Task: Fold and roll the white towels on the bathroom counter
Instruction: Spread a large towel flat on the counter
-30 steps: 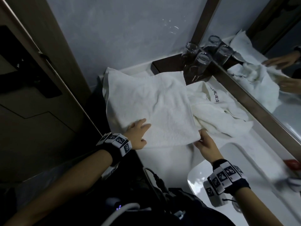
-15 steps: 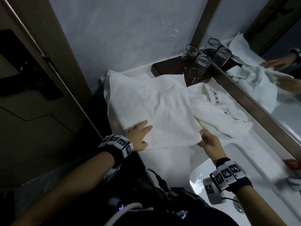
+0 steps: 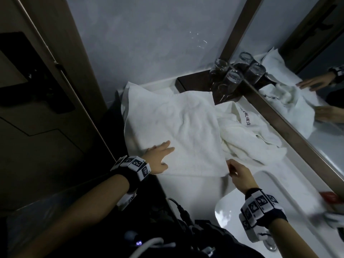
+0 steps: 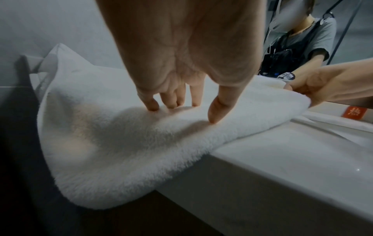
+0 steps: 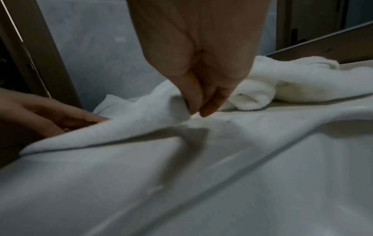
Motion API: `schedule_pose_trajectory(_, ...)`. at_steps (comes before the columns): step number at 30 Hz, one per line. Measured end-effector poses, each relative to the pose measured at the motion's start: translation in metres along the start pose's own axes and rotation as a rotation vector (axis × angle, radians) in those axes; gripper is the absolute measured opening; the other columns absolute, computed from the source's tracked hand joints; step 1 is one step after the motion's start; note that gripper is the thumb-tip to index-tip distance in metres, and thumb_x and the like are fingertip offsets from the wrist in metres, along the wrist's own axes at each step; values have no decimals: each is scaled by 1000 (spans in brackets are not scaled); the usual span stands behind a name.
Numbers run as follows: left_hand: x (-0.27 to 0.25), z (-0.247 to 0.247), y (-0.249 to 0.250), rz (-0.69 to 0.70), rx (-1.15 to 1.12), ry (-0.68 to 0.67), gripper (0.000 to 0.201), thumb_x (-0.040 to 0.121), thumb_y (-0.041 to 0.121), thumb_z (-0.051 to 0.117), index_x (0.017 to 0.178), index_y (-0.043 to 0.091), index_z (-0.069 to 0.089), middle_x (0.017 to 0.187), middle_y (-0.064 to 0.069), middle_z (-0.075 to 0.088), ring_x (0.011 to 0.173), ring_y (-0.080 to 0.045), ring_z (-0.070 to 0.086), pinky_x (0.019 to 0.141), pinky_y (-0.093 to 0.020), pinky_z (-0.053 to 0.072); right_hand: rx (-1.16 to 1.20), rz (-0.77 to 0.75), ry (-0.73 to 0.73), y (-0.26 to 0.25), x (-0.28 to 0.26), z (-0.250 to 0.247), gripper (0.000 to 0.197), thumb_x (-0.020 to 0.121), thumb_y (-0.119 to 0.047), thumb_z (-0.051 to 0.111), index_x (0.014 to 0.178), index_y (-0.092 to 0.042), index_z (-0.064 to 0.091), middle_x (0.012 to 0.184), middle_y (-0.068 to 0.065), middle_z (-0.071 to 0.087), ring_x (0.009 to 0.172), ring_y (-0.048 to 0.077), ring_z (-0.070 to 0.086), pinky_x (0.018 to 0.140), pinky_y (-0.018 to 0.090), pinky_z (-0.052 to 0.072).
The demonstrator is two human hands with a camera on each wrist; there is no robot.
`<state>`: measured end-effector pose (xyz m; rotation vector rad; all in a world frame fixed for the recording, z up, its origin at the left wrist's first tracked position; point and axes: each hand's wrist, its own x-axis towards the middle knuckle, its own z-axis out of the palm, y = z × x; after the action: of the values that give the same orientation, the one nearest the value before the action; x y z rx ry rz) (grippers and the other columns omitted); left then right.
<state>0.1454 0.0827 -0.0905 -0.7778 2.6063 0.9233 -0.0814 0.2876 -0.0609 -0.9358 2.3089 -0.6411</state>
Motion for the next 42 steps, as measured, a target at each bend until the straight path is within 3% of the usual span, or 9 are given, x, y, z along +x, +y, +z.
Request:
schedule_pose_trajectory(5,-11,-5,-5,79,-268,138,59,83,-1,49,139,10,35,154,-5,20,142,-19,20,113,-21,12,-51,-127,256,-34,9,5,38,79,20,40,109,1,54,107,16,48,90,23,51,81,30,41)
schedule_pose_trajectory(8,-21,-22,-17,26,-444,329,47,82,-10,46,129,-1,45,141,-14,38,133,-23,35,106,-17,22,-27,-249,199,-61,15,17,31,83,15,46,111,1,52,110,17,48,90,20,52,81,23,38)
schedule_pose_trajectory(14,-28,-53,-54,-218,-592,589,38,86,-11,44,123,-4,49,126,-23,47,117,-31,47,92,-21,33,3,-400,-65,-117,33,58,27,86,9,47,111,-2,54,111,14,53,94,18,55,81,12,38)
schedule_pose_trajectory(19,-20,-75,-90,-379,-632,657,36,87,-5,44,123,0,50,127,-20,50,117,-30,49,96,-28,38,-19,-451,-215,-157,58,87,29,88,6,46,114,-4,53,114,13,52,103,20,55,87,16,39)
schedule_pose_trajectory(27,37,-130,-113,-416,-615,790,24,84,8,61,103,-5,55,109,-25,58,102,-37,55,91,-38,45,-19,-445,-263,-203,108,110,32,89,4,44,118,-6,53,115,14,51,102,25,55,93,35,44)
schedule_pose_trajectory(31,72,-147,-117,-558,-551,779,43,73,22,74,99,-4,52,112,-25,54,104,-35,52,89,-37,43,14,-442,-272,-217,128,117,30,90,3,44,118,-4,53,115,16,51,101,29,56,91,43,46)
schedule_pose_trajectory(35,89,-143,-126,-594,-707,741,61,71,14,76,116,-10,44,120,-23,57,111,-34,55,99,-41,43,45,-468,-268,-236,151,120,31,91,3,43,120,-4,51,118,17,50,102,30,55,92,42,45)
schedule_pose_trajectory(38,90,-145,-134,-580,-770,754,43,77,13,70,109,-10,53,107,-22,65,101,-33,61,92,-36,47,75,-495,-225,-258,169,121,32,92,1,42,122,-4,49,118,17,51,103,29,54,93,38,44)
schedule_pose_trajectory(42,78,-148,-137,-460,-778,761,14,84,4,59,91,-8,57,94,-20,67,91,-25,61,89,-44,49,119,-532,-141,-284,189,124,34,91,1,44,124,-4,46,116,16,51,106,26,53,93,34,44)
